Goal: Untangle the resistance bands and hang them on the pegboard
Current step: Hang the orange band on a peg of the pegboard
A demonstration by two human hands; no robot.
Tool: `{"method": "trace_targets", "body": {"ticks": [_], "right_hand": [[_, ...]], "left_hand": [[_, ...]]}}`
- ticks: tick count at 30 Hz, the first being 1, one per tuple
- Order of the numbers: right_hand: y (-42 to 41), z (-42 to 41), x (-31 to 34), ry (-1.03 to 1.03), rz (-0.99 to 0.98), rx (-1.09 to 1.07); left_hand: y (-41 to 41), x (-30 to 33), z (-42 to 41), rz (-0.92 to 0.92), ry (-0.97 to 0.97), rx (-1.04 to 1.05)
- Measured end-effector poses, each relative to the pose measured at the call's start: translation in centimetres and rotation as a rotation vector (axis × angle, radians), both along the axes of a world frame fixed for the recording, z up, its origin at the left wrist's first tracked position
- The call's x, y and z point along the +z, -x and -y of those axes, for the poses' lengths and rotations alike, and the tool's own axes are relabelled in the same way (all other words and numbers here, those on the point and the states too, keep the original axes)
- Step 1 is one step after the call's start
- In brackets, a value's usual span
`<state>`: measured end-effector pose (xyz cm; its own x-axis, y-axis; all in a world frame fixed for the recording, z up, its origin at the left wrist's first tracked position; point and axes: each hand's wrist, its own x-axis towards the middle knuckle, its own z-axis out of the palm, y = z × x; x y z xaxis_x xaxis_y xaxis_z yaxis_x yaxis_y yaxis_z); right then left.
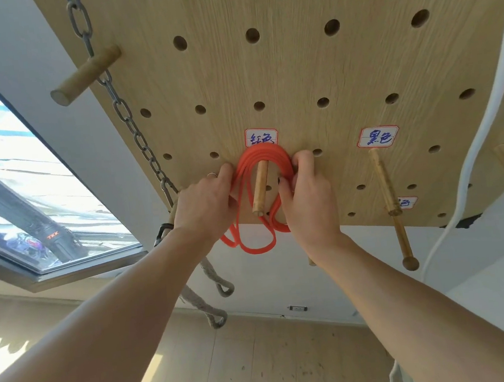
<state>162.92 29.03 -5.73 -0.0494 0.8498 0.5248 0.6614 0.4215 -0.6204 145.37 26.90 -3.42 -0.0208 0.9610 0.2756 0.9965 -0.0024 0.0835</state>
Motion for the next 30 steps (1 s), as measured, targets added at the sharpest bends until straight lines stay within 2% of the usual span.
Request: {"method": "trace_targets", "body": {"ticks": [7,14,20,24,26,30], "right_hand": [[0.1,0.1,0.0,-0.002,-0.002,-0.011],[-0.2,0.6,-1.1,0.069,-0.01,-0.042],[-0.4,0.8,-2.1,0.14,0.002,-0.077],[-0.2,1.0,-2.1,0.168,-0.025,-0.072],[-0.1,1.1,-2.1,0.173,-0.015,-0.077],[-0.2,1.2,-2.1,0.192,0.014,-0.078]], "left_hand": [[-0.6,-0.7,-0.1,0.131,-0.041,0.029],[-1.7,-1.1,0.5,0.43,-0.037,0.0],[-1.4,-1.8,0.4,0.419,0.06,0.162],[-2.0,-1.9,0.8,0.534,0.118,0.174],[-2.4,-1.6,1.1,0.581,0.121,0.173],[-2.7,-1.3,1.4,0.558,0.087,0.214]]}}
